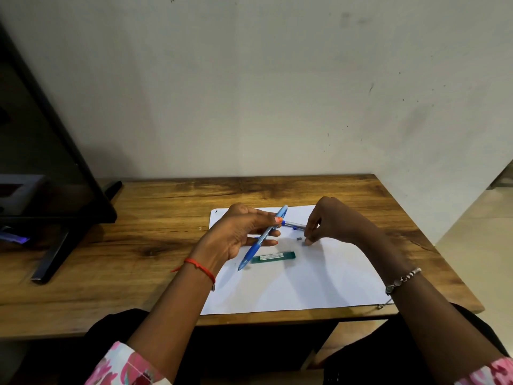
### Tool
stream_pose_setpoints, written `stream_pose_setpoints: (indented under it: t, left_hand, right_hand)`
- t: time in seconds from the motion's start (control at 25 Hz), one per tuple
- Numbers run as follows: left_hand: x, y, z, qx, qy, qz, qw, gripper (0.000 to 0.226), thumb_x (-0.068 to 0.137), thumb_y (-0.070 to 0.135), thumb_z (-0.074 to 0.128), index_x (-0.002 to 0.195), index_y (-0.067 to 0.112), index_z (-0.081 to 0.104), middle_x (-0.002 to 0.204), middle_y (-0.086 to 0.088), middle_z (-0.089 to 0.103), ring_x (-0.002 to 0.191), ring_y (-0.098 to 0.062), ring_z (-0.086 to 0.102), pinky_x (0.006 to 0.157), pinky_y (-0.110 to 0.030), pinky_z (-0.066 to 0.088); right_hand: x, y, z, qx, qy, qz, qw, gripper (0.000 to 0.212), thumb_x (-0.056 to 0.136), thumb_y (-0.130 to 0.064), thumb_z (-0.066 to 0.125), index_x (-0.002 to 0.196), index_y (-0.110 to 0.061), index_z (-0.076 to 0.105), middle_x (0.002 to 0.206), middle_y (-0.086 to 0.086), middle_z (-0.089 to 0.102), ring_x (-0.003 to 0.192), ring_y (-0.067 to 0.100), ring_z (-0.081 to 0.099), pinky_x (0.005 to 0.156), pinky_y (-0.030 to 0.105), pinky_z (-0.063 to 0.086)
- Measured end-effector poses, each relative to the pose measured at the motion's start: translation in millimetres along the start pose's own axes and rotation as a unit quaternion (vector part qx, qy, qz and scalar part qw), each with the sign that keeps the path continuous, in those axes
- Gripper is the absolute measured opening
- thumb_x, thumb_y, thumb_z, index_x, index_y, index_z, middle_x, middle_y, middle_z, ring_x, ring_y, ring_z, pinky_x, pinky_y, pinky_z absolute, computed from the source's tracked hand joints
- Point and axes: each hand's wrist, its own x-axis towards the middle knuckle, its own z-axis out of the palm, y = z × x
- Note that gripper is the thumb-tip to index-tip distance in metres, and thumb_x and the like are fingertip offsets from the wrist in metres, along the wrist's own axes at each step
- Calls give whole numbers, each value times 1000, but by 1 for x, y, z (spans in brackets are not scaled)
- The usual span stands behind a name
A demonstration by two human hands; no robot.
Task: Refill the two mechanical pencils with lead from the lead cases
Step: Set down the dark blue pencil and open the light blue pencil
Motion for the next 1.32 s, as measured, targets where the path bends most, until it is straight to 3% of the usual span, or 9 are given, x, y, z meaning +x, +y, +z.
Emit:
stream_pose_setpoints:
  t: [0.16,0.28,0.36,0.6,0.76,0.92,1.04,1.2,1.32]
  left_hand:
    - [0,0,1,3,-2,-4,1000,5,75,7,71,78,4,69,58,-2,72,55,-14,70,47,-23,55]
    - [1,-1,1,8,-7,0,1000,6,76,7,70,80,3,70,60,-3,72,56,-14,70,49,-24,56]
    - [1,-2,1,27,-15,4,1000,11,76,7,70,86,2,70,63,-3,73,57,-14,70,51,-24,57]
    - [1,-4,3,90,-61,34,993,10,76,6,71,85,3,71,69,-4,73,60,-15,71,53,-22,56]
    - [3,0,0,88,-88,61,990,18,77,-2,67,95,-1,68,65,-2,73,62,-16,71,58,-21,57]
    - [4,2,-1,99,-85,71,989,18,77,-1,67,95,0,67,72,-6,72,62,-16,71,59,-20,58]
    - [9,3,-11,151,-34,96,983,24,73,1,72,97,1,68,70,-2,71,63,-11,69,64,-19,58]
    - [16,0,-28,338,78,172,922,27,68,-2,75,95,2,71,86,-6,70,71,-9,61,63,-7,47]
    - [25,-8,-27,395,125,181,892,23,72,-2,72,94,4,72,97,-11,72,85,-19,64,80,-27,52]
  right_hand:
    - [-3,0,-5,40,19,-24,999,15,68,-7,78,83,-5,76,78,9,72,58,6,52,50,6,38]
    - [-6,-5,-11,153,65,-74,983,19,68,-8,79,84,-16,74,79,4,71,64,6,53,59,14,42]
    - [-9,-10,-13,206,71,-113,969,26,68,-11,80,90,-22,73,87,-5,71,72,4,54,61,12,42]
    - [-9,-11,-12,138,42,-169,975,14,72,-7,75,84,-16,76,87,4,72,79,21,58,60,23,38]
    - [-11,-8,-17,119,17,-161,980,20,73,-7,74,92,-15,75,90,3,72,77,14,60,64,25,45]
    - [-9,-9,-12,71,31,-171,982,21,71,-10,77,92,-15,75,85,-1,70,73,5,55,59,16,40]
    - [-5,-5,-11,87,95,-146,981,20,69,-11,79,88,-15,76,79,-5,65,72,4,51,59,9,35]
    - [1,-5,-2,90,135,-90,983,21,68,-10,80,89,-11,76,80,-1,63,72,9,47,59,6,35]
    - [4,-10,7,83,124,-65,987,24,68,-9,80,90,-6,75,80,1,62,67,0,43,60,2,35]
